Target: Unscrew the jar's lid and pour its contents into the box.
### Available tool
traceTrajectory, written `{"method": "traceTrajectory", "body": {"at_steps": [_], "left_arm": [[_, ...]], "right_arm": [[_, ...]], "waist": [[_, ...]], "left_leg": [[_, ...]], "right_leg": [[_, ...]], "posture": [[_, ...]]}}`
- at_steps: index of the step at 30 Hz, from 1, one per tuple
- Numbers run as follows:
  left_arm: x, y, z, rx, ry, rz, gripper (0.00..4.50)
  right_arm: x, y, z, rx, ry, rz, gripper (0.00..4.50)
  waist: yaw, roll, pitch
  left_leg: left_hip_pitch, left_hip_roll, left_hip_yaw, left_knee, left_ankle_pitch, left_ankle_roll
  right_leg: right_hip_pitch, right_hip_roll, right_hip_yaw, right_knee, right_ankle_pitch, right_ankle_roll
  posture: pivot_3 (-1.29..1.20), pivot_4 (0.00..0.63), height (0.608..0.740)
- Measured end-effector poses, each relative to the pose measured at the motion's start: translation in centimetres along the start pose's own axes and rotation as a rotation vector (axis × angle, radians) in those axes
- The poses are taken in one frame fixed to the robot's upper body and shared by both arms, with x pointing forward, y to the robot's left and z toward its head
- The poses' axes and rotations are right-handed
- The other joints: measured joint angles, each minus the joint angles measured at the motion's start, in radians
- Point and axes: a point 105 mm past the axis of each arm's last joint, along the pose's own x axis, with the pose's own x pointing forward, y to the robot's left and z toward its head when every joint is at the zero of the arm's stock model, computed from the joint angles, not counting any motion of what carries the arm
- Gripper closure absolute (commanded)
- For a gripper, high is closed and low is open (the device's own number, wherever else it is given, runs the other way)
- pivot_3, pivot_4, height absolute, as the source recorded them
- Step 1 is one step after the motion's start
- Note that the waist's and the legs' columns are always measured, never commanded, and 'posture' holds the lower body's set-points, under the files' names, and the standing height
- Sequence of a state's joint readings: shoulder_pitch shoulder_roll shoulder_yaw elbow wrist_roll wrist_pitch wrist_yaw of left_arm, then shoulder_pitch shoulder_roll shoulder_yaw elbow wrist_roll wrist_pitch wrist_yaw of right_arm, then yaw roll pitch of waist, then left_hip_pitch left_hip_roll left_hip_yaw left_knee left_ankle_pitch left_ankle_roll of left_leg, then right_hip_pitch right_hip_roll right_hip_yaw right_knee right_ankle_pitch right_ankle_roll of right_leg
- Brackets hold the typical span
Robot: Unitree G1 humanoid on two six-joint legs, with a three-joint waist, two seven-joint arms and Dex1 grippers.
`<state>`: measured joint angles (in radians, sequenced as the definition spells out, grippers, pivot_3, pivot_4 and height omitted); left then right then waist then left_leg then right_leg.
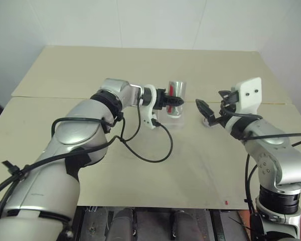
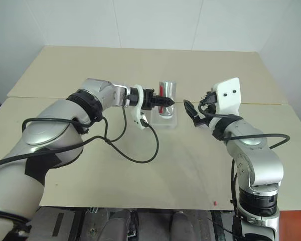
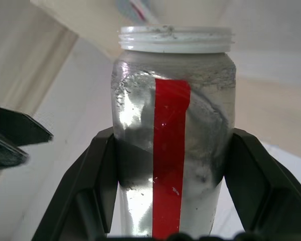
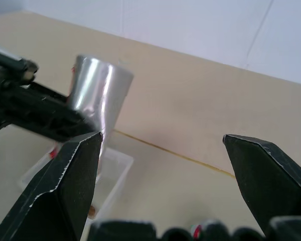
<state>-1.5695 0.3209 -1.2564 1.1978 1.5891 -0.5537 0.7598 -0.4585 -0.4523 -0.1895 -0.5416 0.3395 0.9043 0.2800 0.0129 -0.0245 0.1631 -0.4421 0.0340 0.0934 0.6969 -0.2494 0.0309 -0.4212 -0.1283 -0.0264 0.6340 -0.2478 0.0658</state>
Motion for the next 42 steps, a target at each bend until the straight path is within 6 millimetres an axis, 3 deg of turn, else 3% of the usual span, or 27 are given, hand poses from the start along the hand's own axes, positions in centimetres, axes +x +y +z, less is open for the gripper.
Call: {"method": "traceTrajectory", "body": {"at_steps": [3, 7, 12, 14, 20, 27, 33, 42], "left_arm": [[-0.6, -0.6, -0.5, -0.048, 0.041, -0.02, 1.8], [-2.4, -1.2, -2.7, -0.239, 0.201, -0.015, 1.8], [-5.1, -1.8, -4.5, -0.674, 0.407, 0.088, 1.8], [-5.6, -2.7, -3.6, -0.857, 0.438, 0.114, 1.8], [-7.0, -5.8, 1.6, -1.684, 0.525, 0.325, 1.8], [-11.5, -5.7, 4.5, -2.347, 0.583, 0.655, 1.8], [-12.8, -5.8, 8.1, -2.609, 0.66, 0.756, 1.8], [-12.3, -5.2, 10.2, -2.649, 0.633, 0.859, 1.8]], "right_arm": [[0.0, 0.0, 0.0, 0.001, 0.0, 0.0, 0.03], [0.0, 0.2, 0.0, 0.017, -0.004, 0.012, 0.03], [0.2, 0.0, 0.5, 0.051, -0.024, 0.04, 0.03], [0.2, 0.0, 0.8, 0.067, -0.034, 0.054, 0.03], [0.3, 0.7, 0.8, 0.141, -0.033, 0.145, 0.03], [-0.2, 0.8, 0.8, 0.144, -0.023, 0.211, 0.03], [-0.3, 1.3, 0.7, 0.162, -0.022, 0.246, 0.03], [-1.8, 1.1, -0.4, 0.092, 0.069, 0.349, 0.03]], "waist": [[0.0, 0.0, 0.0], [0.0, 0.0, 0.0], [-0.002, 0.0, 0.0], [-0.003, 0.0, 0.0], [-0.011, 0.001, -0.001], [-0.03, 0.001, -0.001], [-0.024, 0.001, -0.001], [-0.012, 0.001, -0.001]], "left_leg": [[0.0, 0.0, 0.0, 0.0, 0.0, 0.0], [0.0, 0.0, 0.0, 0.0, 0.001, 0.0], [0.0, 0.0, 0.001, 0.001, 0.001, 0.0], [0.0, 0.0, 0.001, 0.003, 0.001, 0.0], [0.0, 0.001, 0.0, 0.006, 0.002, 0.0], [0.002, 0.0, -0.009, 0.007, 0.002, 0.0], [0.004, 0.0, -0.009, 0.007, 0.002, 0.001], [0.004, 0.0, -0.008, 0.006, 0.002, 0.002]], "right_leg": [[0.0, 0.0, 0.0, 0.0, 0.0, 0.0], [0.0, 0.0, 0.0, 0.001, 0.0, 0.0], [0.0, -0.001, 0.0, 0.002, 0.0, 0.0], [0.0, -0.001, -0.001, 0.004, 0.0, 0.0], [0.0, -0.001, -0.001, 0.007, 0.0, 0.0], [0.001, -0.001, 0.001, 0.01, 0.0, 0.0], [0.002, -0.001, 0.002, 0.011, 0.0, 0.0], [0.003, -0.001, 0.003, 0.009, 0.0, -0.001]], "posture": [[0.0, 0.15, 0.74], [0.0, 0.15, 0.74], [0.0, 0.15, 0.74], [0.0, 0.15, 0.74], [0.0, 0.15, 0.74], [0.0, 0.15, 0.74], [0.0, 0.15, 0.74], [0.0, 0.15, 0.74]]}}
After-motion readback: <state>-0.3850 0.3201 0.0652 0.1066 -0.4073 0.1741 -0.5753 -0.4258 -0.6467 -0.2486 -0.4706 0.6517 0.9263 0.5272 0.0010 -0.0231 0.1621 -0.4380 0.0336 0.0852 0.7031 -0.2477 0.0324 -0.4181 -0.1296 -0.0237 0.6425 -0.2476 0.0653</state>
